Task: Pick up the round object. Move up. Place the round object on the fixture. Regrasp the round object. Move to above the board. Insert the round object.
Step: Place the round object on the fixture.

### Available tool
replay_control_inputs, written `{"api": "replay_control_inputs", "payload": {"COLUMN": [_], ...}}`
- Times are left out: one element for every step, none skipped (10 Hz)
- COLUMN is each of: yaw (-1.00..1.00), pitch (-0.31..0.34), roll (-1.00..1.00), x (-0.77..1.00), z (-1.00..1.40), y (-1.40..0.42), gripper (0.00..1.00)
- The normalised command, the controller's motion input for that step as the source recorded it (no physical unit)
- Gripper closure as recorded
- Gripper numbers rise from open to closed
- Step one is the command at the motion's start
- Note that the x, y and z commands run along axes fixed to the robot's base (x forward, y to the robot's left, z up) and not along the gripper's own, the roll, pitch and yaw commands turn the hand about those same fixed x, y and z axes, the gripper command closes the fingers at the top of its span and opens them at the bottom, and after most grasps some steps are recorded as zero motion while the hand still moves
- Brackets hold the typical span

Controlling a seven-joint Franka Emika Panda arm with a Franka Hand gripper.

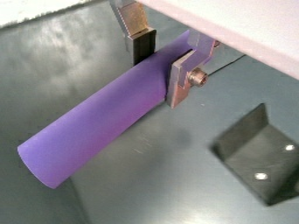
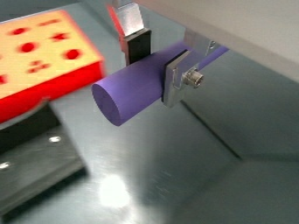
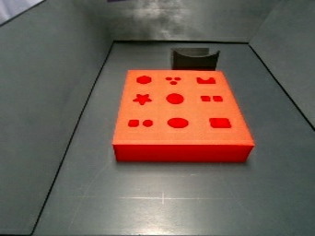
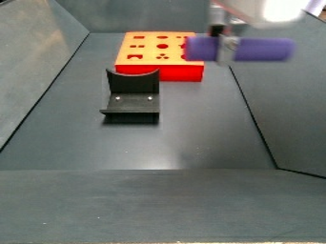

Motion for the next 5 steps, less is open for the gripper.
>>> {"api": "replay_control_inputs", "payload": {"yaw": [1.0,1.0,1.0,1.0,1.0], "pitch": [-0.018,-0.019,-0.019,-0.02,-0.019], "roll": [0.03,0.03,0.03,0.03,0.03], "x": [0.98,1.0,1.0,0.89,0.72], "z": [-0.1,-0.1,-0.1,-0.07,-0.05], "y": [-1.0,-0.94,-0.74,-0.48,-0.21], "gripper": [1.0,1.0,1.0,1.0,1.0]}}
